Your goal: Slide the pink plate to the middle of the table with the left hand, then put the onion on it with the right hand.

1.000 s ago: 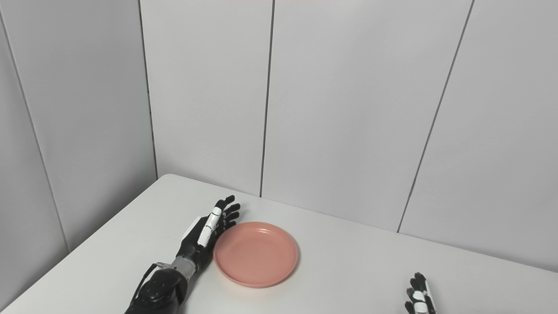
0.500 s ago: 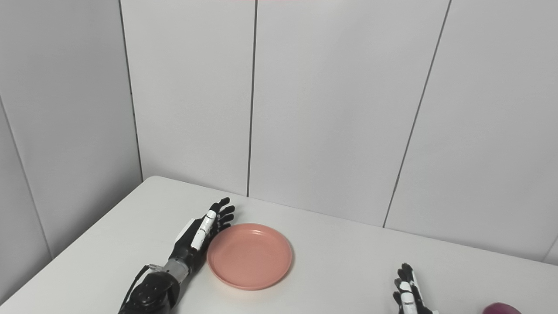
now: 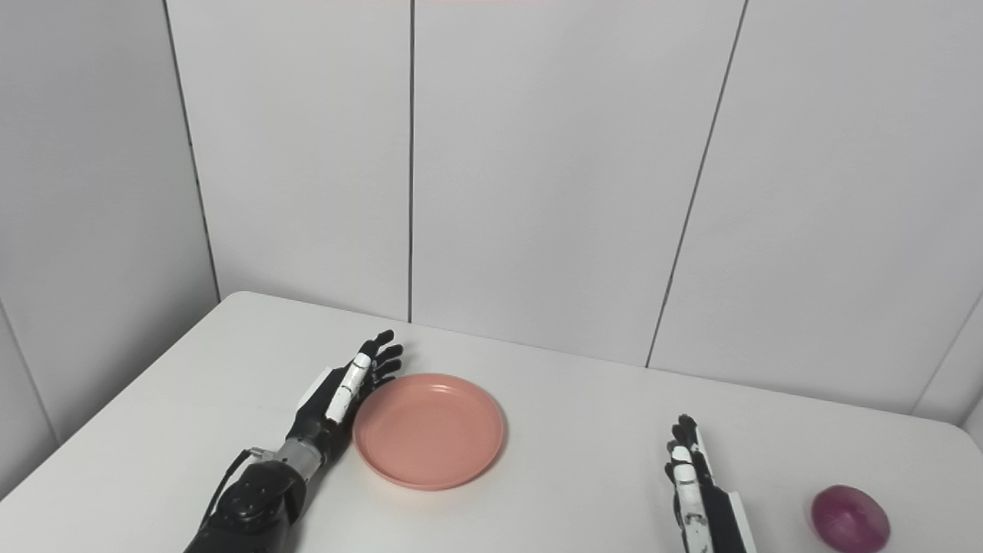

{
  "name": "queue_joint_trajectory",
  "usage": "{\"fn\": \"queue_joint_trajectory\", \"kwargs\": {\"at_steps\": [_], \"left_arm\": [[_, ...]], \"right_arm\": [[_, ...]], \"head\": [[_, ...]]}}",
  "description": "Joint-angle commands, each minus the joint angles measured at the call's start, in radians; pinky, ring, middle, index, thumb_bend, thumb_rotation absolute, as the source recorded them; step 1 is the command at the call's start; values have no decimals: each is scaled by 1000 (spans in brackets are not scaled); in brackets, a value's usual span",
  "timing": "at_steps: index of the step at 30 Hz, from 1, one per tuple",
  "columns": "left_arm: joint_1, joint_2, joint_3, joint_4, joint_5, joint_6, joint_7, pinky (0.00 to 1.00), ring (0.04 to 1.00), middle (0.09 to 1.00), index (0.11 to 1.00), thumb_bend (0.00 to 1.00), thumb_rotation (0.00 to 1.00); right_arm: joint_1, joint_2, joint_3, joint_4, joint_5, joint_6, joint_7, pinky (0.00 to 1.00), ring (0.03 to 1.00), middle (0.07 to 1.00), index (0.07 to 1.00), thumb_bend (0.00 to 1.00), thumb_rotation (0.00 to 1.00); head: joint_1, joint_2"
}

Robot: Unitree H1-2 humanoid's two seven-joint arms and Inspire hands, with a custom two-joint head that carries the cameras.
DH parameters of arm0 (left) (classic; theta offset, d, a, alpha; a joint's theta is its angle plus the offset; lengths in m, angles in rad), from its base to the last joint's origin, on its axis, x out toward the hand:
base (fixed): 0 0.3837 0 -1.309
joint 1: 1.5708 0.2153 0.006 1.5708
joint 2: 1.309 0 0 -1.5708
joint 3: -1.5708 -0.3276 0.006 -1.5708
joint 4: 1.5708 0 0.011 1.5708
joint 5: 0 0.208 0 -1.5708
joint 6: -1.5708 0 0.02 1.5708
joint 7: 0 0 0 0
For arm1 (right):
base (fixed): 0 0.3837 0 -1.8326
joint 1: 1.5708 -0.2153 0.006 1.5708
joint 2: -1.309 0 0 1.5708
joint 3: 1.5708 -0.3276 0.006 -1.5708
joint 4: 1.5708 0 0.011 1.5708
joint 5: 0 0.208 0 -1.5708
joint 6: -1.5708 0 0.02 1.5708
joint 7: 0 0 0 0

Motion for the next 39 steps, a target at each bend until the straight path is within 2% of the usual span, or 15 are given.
{"fn": "queue_joint_trajectory", "kwargs": {"at_steps": [1, 6, 13, 18, 24, 30, 37, 39], "left_arm": [[-8, -14, -14, -32, 15, -2, -6, 917, 935, 937, 939, 689, 1000], [0, -15, -36, -54, 42, 16, 7, 936, 936, 942, 943, 677, 1000], [9, -39, -25, -60, 7, 30, -17, 925, 933, 940, 945, 674, 1000], [16, -59, -31, -77, 1, 41, -26, 916, 926, 932, 935, 679, 1000], [28, -91, -32, -101, 11, 37, -15, 903, 917, 918, 920, 686, 1000], [60, -107, -56, -169, 15, 91, -37, 935, 945, 948, 957, 673, 1000], [81, -126, -81, -189, 35, 87, -24, 942, 944, 952, 963, 673, 1000], [85, -131, -91, -195, 44, 91, -22, 943, 943, 953, 965, 677, 1000]], "right_arm": [[-46, 14, 0, -36, -3, -2, -12, 1000, 1000, 1000, 1000, 529, 1000], [-52, 30, 1, -29, -11, -4, -29, 1000, 994, 985, 990, 555, 967], [-61, 44, 8, -8, -20, -28, -39, 1000, 995, 989, 995, 580, 953], [-66, 55, 9, 3, -21, -53, -44, 1000, 991, 992, 1000, 538, 948], [-69, 60, 6, 2, -18, -49, -44, 1000, 990, 990, 1000, 539, 943], [-71, 65, 7, 2, -23, -43, -49, 1000, 985, 982, 992, 539, 945], [-73, 66, 11, 5, -33, -46, -52, 1000, 982, 981, 991, 543, 959], [-75, 68, 11, 9, -34, -48, -52, 1000, 983, 981, 991, 538, 959]], "head": [[-19, 4], [-52, 8], [-111, 10], [-126, 10], [-130, 10], [-148, 10], [-164, 10], [-191, 15]]}}
